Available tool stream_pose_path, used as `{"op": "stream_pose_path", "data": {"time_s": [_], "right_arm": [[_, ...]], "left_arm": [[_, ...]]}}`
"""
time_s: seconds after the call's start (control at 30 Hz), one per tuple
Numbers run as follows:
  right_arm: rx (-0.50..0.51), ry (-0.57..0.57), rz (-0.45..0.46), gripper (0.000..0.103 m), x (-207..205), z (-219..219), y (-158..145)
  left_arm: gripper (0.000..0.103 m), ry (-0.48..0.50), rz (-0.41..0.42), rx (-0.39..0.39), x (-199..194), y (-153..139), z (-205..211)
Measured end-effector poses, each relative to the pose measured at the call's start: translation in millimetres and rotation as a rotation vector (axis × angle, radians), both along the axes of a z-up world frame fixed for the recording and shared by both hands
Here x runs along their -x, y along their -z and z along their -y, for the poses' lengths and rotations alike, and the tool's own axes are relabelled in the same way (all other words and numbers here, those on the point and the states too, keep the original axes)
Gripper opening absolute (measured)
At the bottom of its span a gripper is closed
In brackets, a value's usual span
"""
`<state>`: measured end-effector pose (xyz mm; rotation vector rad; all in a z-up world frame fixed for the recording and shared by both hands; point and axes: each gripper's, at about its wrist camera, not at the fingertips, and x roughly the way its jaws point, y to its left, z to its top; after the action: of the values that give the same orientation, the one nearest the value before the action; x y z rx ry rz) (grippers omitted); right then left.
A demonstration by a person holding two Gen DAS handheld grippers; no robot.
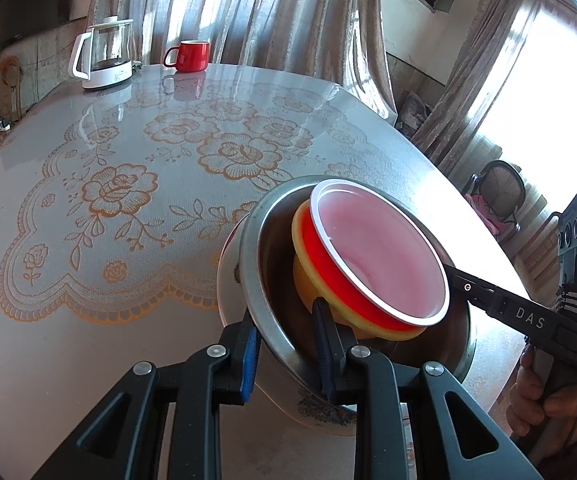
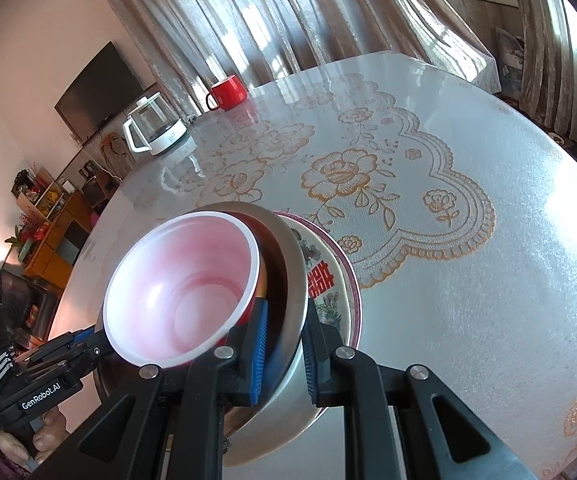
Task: Organize plates and bowls
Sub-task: 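Lift the nested bowls and carry them over the plate stack, then lower the nested bowls onto the rose plate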
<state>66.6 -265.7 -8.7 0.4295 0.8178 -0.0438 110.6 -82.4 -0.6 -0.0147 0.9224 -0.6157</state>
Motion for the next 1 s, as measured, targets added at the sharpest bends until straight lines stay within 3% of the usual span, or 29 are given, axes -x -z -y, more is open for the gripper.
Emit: {"op": "stream_pose_path", "data": {"time_s": [0.83, 1.0], "right_arm": [[-0.071, 0.009, 0.018, 0.021, 10.8, 7.8, -3.7], [0.032, 0.031, 0.028, 0.013, 14.4, 0.5, -5.7]], "left_arm": [[0.028, 0.015, -0.001, 0.01, 9.7, -0.4, -0.4], [0.028, 0.018, 0.007, 0.005, 10.3, 0.2, 2.2]]}}
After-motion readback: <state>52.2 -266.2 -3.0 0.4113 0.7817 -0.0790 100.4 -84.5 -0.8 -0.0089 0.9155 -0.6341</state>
